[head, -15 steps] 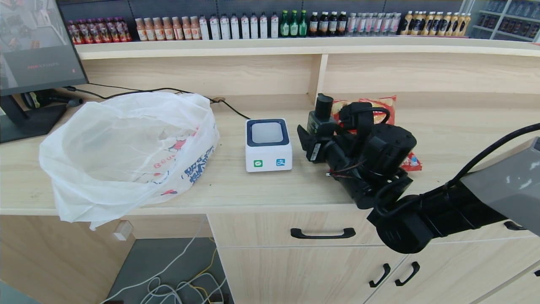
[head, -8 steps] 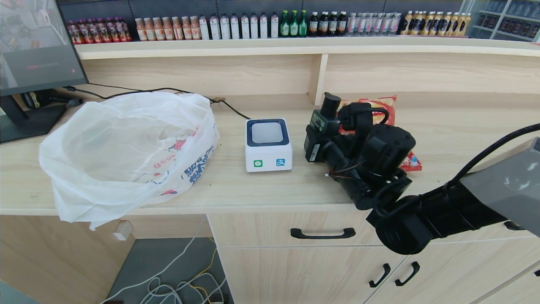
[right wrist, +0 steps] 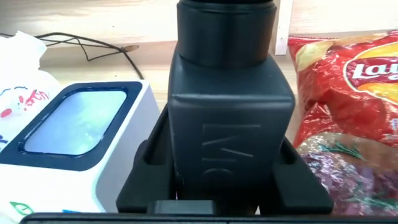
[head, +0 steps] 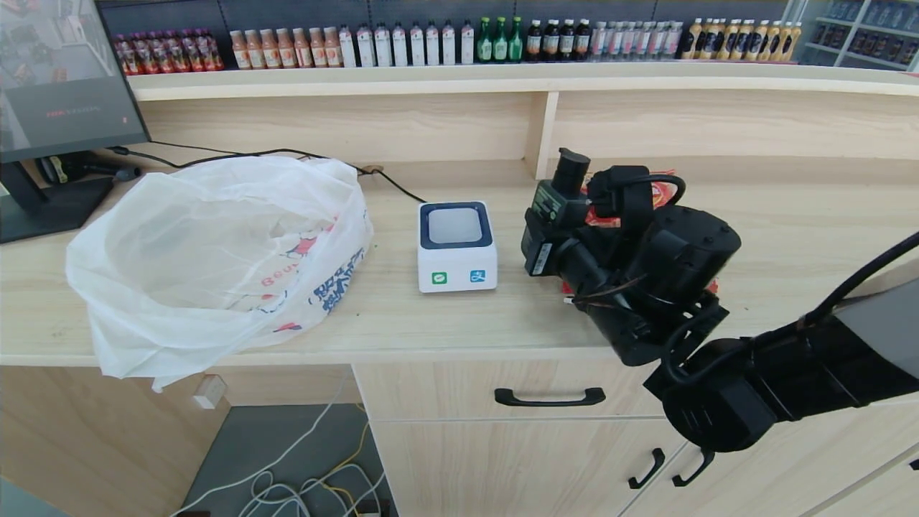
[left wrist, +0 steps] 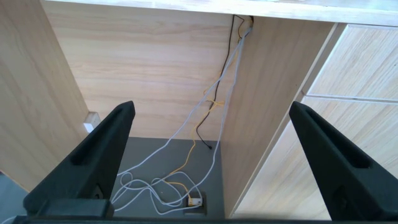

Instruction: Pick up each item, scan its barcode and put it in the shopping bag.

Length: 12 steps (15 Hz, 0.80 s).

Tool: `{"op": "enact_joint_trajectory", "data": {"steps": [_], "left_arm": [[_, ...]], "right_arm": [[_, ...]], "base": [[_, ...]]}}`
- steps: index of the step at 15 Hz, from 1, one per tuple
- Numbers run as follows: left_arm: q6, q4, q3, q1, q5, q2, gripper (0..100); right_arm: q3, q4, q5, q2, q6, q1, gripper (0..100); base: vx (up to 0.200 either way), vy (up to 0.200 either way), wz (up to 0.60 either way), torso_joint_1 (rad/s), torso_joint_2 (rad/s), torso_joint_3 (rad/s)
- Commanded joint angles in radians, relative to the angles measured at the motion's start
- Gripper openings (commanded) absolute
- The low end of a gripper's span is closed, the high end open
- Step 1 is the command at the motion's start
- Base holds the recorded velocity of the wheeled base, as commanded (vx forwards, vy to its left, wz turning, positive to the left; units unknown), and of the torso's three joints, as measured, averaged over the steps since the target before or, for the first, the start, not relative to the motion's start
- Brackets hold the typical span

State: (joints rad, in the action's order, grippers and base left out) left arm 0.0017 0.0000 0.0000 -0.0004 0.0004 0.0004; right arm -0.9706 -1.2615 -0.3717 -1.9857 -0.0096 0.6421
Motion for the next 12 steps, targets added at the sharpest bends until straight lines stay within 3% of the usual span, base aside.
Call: {"op": "enact_joint_trajectory", "data": {"steps": [1,4,7,12], "left_arm": [[0.0,0.0,0.0,0.0,0.001,0.0,100],[0.0,0.0,0.0,0.0,0.001,0.0,100],[0.0,0.0,0.0,0.0,0.001,0.0,100],[0.0,0.0,0.0,0.0,0.0,0.0,100]], "right_arm": [[0.07,-0.001,-0.007,0.1,-0.009,0.027,0],[0.216,-0.095,-0.01,0.153,-0.017,0.064,0],[0.398,-0.285,-0.052,0.194,-0.032,0.113,0],[0.461,-0.309,-0.096,0.272,-0.036,0.222,0]], "base": [[0.0,0.0,0.0,0.0,0.0,0.0],[0.0,0.0,0.0,0.0,0.0,0.0],[0.0,0.0,0.0,0.0,0.0,0.0],[0.0,0.0,0.0,0.0,0.0,0.0]]}}
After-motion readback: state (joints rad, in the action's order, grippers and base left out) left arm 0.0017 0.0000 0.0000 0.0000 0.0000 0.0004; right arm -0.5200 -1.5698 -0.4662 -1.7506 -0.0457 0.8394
